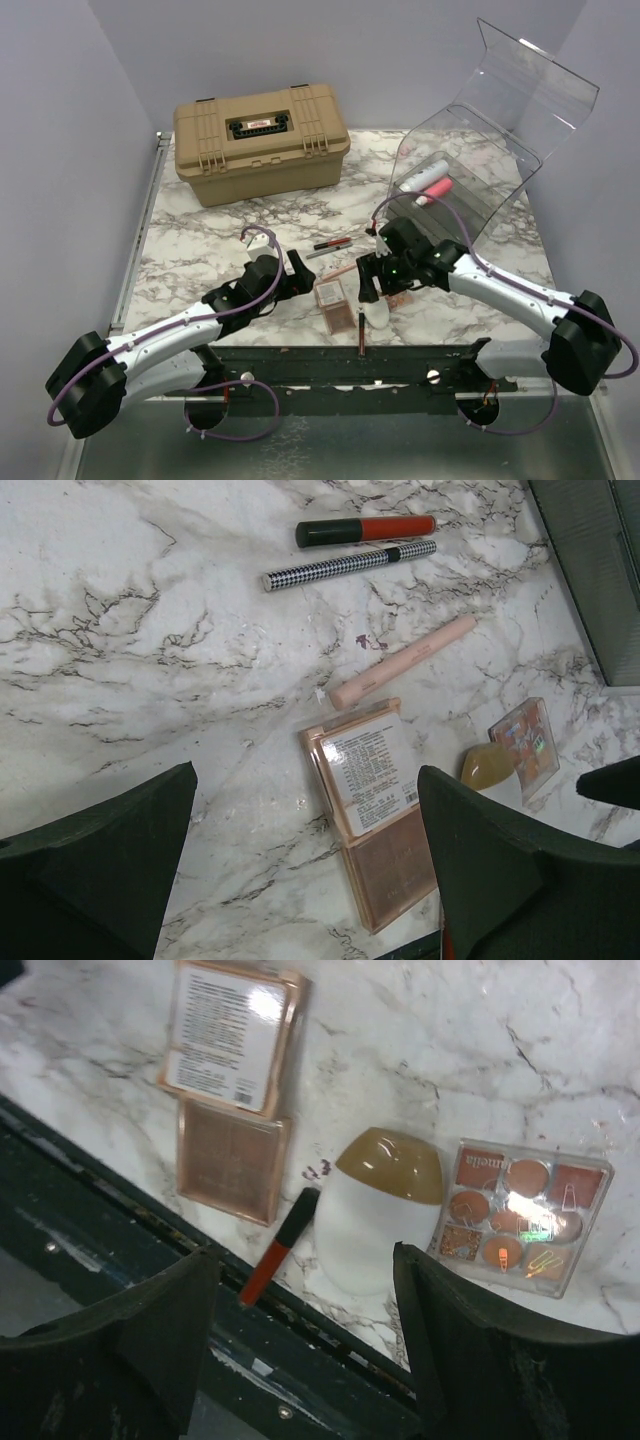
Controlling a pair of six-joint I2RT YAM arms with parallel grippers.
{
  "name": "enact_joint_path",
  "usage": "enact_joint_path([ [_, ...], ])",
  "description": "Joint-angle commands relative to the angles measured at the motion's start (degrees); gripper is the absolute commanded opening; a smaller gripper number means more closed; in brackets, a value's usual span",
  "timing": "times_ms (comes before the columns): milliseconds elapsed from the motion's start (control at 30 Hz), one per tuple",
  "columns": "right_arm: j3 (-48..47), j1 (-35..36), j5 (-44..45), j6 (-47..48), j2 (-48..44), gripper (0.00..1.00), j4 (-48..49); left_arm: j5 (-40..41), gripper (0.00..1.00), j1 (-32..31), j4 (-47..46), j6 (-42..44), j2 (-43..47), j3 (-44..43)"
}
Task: Organize the makeup
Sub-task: Pick up the makeup from the center of the board.
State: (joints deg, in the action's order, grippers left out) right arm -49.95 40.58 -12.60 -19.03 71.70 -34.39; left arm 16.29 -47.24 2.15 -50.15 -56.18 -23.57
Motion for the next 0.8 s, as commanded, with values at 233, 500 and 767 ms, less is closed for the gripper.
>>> enact_joint_path([
  [233, -3.09, 8.46, 20.45, -9.07, 9.97, 0.75, -3.78, 0.35, 0.94, 0.38, -0.95, 0.08, 2.02, -0.44],
  [500, -2.72, 9.51, 21.88, -10.59, 12.38, 0.74, -4.59, 0.93, 0.94, 0.46, -1.01, -0.38, 2.53, 0.02],
  [767, -1.46, 10.38, 20.57, -11.69, 13.55, 0.72, -3.75, 1.02, 0.94, 0.55, -0.92, -0.42, 2.23, -0.24],
])
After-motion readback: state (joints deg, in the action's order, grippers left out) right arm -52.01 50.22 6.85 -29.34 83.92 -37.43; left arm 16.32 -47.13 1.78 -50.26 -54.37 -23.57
